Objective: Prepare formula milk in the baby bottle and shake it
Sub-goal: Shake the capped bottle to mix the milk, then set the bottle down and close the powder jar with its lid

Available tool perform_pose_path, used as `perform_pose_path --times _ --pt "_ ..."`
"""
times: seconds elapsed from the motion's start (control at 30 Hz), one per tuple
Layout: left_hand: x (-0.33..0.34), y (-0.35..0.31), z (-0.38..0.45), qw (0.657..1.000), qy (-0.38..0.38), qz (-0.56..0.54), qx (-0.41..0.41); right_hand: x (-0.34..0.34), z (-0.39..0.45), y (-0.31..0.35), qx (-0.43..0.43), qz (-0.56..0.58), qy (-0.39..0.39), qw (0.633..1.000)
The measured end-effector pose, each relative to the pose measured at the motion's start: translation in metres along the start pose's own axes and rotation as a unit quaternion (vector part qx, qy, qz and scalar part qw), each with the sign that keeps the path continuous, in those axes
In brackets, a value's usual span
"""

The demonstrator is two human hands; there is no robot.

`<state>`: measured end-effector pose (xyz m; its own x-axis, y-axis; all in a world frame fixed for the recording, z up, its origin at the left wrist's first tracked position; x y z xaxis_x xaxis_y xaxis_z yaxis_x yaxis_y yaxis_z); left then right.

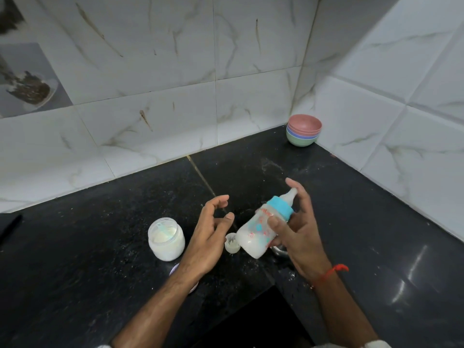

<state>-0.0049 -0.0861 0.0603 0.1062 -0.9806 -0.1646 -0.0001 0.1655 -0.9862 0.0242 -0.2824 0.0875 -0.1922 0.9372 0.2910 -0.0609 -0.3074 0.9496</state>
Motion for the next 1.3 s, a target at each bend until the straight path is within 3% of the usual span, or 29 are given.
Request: perform_pose_path --times 0.07,0.13,0.2,0.27,0.37,0.43,0.5,0.57,0.63,0.77,0.83,0.9,0.97,1.03,1.1,1.2,1.27,1.3 --pt "0.000 0.000 -0.001 1.000 0.000 -0.002 0.002 -0.017 0.000 0.003 -0.017 0.093 -0.104 0.990" --pt "-0.004 0.002 -0.002 1.000 -0.009 -0.003 -0.001 -0.047 0.003 0.001 -0.052 0.235 -0.249 0.938" --pt "-0.006 0.004 -0.003 1.000 -0.013 -0.001 -0.005 -0.066 0.005 -0.006 -0.072 0.308 -0.313 0.896" --pt "-0.005 0.005 -0.003 1.000 -0.014 0.001 -0.003 -0.061 0.003 -0.002 -0.070 0.267 -0.280 0.919" --pt "-0.001 0.004 -0.001 1.000 -0.005 -0.002 -0.005 -0.019 -0.002 0.004 -0.030 0.015 -0.082 0.996" --pt "0.001 0.001 0.000 1.000 0.002 0.003 0.001 -0.001 -0.007 -0.001 -0.012 -0.051 -0.003 0.999" --pt "-0.001 0.000 -0.001 1.000 -0.002 0.010 0.009 -0.017 -0.004 0.003 -0.036 0.038 -0.099 0.994" --pt "-0.005 0.001 -0.001 1.000 -0.011 0.017 0.010 -0.051 0.002 0.002 -0.057 0.193 -0.236 0.951" --pt "-0.008 0.003 0.000 1.000 -0.016 0.018 0.001 -0.066 0.006 -0.001 -0.058 0.272 -0.272 0.921" --pt "-0.005 0.001 -0.006 1.000 -0.018 0.012 0.006 -0.036 -0.001 0.004 -0.050 0.124 -0.168 0.977" --pt "-0.001 0.005 0.001 1.000 -0.021 -0.005 -0.020 -0.029 -0.001 0.009 -0.079 0.046 -0.149 0.984" --pt "-0.010 0.006 0.031 0.985 -0.055 -0.142 -0.085 -0.028 0.009 -0.001 -0.075 0.012 -0.145 0.987" --pt "-0.028 -0.003 0.079 0.942 -0.092 -0.301 -0.121 -0.004 0.025 -0.014 -0.034 0.041 -0.114 0.992" --pt "-0.035 -0.020 0.107 0.933 -0.085 -0.324 -0.130 0.022 0.039 -0.034 0.009 0.026 -0.059 0.998" --pt "-0.030 -0.020 0.104 0.973 -0.054 -0.185 -0.129 0.039 0.048 -0.051 0.018 -0.004 -0.035 0.999" --pt "-0.041 0.014 0.068 0.992 -0.041 -0.080 -0.093 0.037 0.054 -0.074 0.024 -0.004 -0.059 0.998" --pt "-0.099 0.021 0.029 0.986 -0.161 -0.023 -0.020 0.042 0.052 -0.083 0.031 -0.020 -0.057 0.998" --pt "-0.142 0.022 0.006 0.967 -0.251 0.020 0.022 0.047 0.050 -0.088 0.036 -0.037 -0.048 0.997"
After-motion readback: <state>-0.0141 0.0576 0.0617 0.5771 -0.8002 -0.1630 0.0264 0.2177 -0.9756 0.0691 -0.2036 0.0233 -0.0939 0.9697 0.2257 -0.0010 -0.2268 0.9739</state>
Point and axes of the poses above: each hand's wrist, its own z-axis towards the middle knuckle, its own x-axis out of the palm, y = z × x, the point moved 7 cm from there along z, towards the middle knuckle
